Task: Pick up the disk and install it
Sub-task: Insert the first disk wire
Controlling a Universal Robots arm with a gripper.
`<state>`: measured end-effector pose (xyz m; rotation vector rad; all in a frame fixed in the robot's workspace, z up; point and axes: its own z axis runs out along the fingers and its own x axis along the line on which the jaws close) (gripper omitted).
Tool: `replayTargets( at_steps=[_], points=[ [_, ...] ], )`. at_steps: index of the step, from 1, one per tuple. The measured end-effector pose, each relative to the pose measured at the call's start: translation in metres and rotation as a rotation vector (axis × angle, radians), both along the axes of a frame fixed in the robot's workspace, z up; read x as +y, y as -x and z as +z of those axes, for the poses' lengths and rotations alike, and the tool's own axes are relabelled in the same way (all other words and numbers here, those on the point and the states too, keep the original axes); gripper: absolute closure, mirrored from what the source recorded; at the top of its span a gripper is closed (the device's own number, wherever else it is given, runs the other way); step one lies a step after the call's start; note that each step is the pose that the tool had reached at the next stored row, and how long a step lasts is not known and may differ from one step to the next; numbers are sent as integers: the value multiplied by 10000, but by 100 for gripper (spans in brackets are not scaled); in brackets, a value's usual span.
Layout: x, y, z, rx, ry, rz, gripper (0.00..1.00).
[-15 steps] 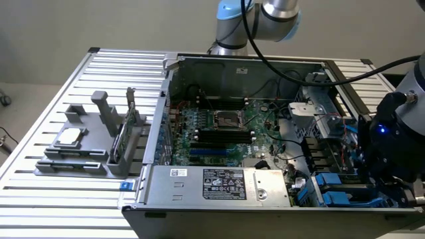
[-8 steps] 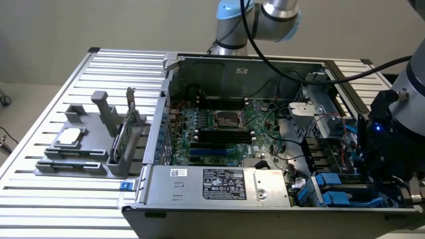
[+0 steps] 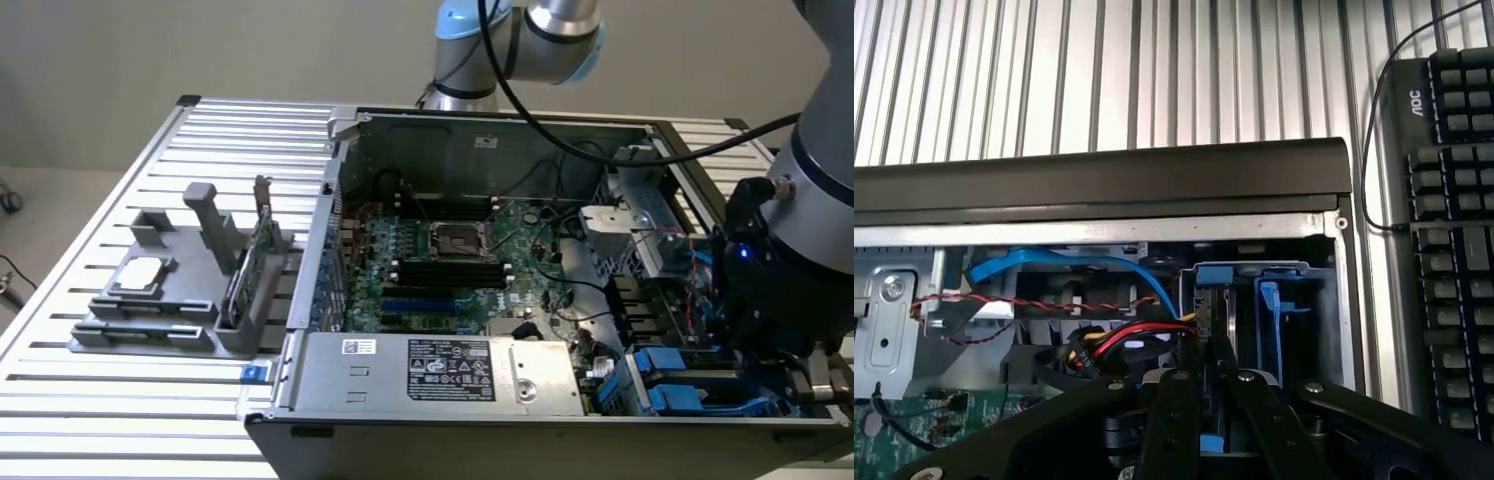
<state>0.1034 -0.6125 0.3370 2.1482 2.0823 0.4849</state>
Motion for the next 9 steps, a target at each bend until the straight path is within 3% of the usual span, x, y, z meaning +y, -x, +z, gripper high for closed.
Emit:
replayTargets(
  at_steps=[9],
  points=[
    [18,18,-26,-161,-2,-184,84]
  ],
)
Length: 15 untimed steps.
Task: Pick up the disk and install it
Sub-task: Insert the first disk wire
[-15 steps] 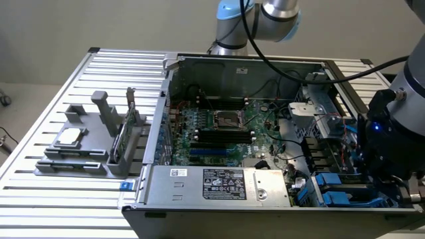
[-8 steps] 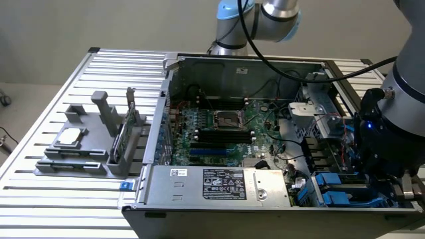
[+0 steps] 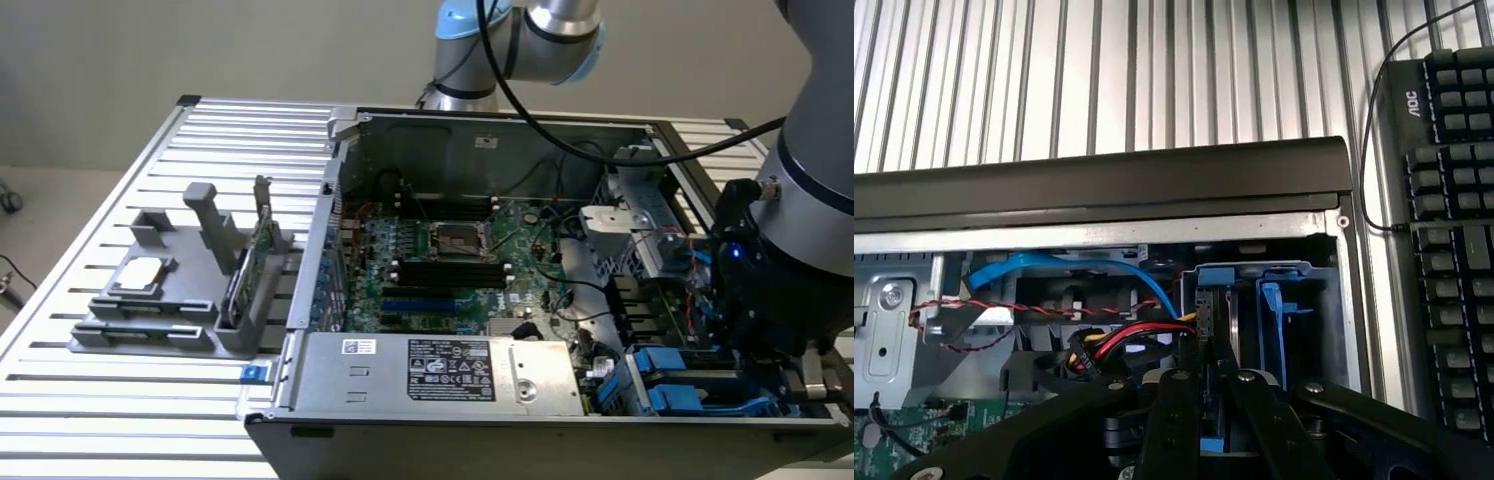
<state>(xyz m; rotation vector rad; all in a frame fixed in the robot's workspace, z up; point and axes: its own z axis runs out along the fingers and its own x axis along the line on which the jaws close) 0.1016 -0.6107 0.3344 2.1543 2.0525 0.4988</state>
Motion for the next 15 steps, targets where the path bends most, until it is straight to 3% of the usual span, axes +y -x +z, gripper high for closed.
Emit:
replayTargets(
  at_steps=[15],
  points=[
    [16,46,-39,-201,1,-99,84]
  ],
)
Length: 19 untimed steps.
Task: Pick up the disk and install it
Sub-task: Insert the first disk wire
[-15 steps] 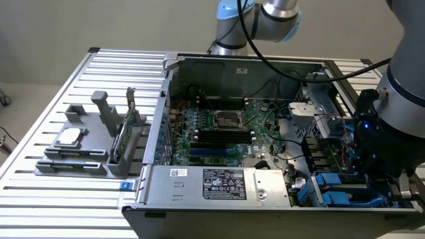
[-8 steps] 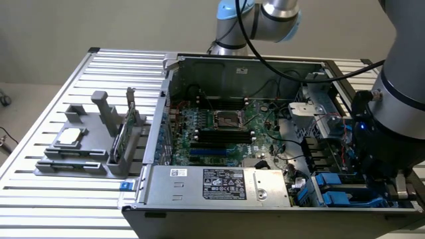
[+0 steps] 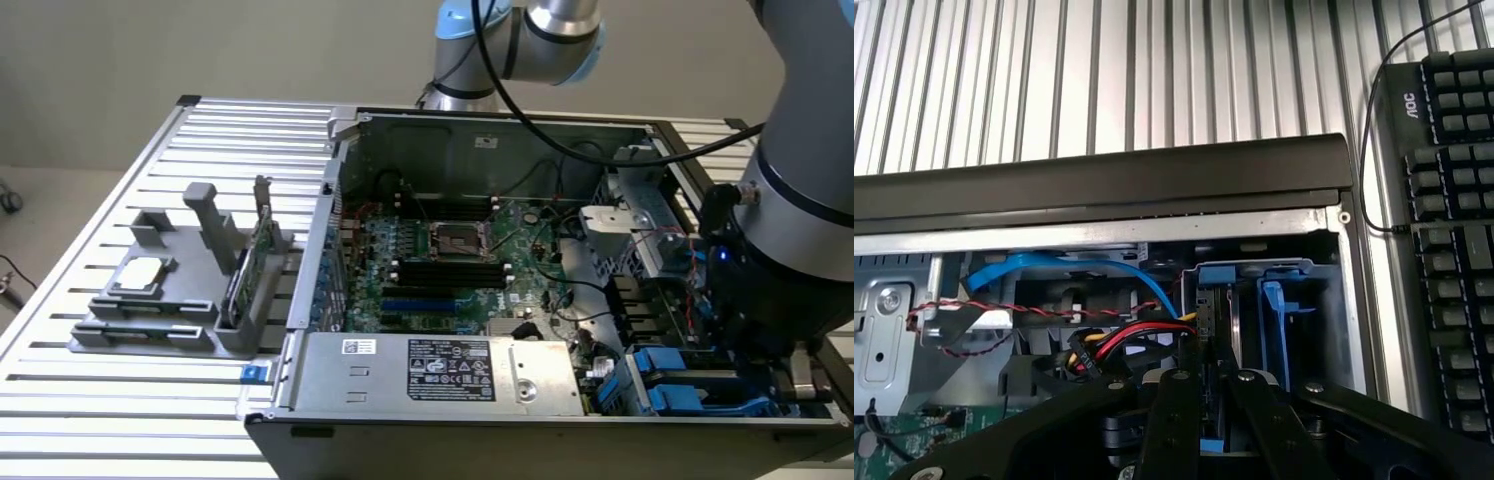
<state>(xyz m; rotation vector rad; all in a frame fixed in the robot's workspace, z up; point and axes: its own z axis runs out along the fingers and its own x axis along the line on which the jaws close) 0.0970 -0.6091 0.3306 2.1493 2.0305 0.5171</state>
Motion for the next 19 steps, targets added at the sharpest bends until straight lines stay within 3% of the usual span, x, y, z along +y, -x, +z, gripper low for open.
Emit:
replayTargets(
  at_steps=[19],
  points=[
    [3,36,-45,-179,3,-91,84]
  ],
)
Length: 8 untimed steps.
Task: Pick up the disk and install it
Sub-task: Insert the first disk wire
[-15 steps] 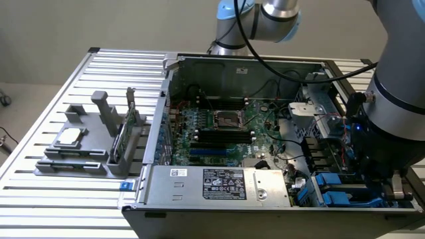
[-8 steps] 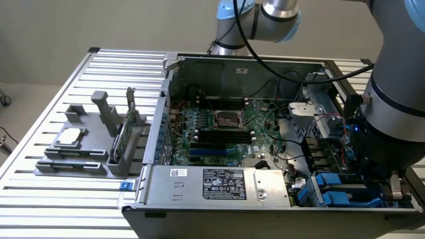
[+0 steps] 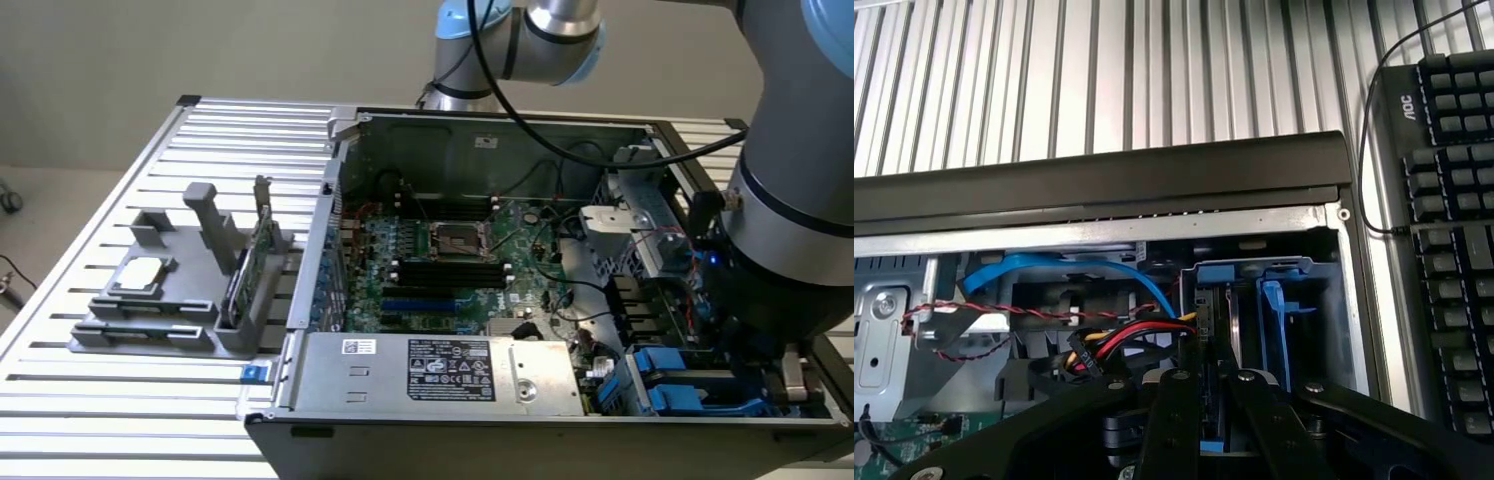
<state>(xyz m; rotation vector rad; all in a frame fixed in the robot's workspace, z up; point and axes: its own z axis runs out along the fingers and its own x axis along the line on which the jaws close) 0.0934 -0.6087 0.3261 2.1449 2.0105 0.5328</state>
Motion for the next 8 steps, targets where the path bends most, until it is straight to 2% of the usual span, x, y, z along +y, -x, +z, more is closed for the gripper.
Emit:
replayTargets(
  at_steps=[8],
  points=[
    [0,10,-9,-26,-1,-58,84]
  ],
)
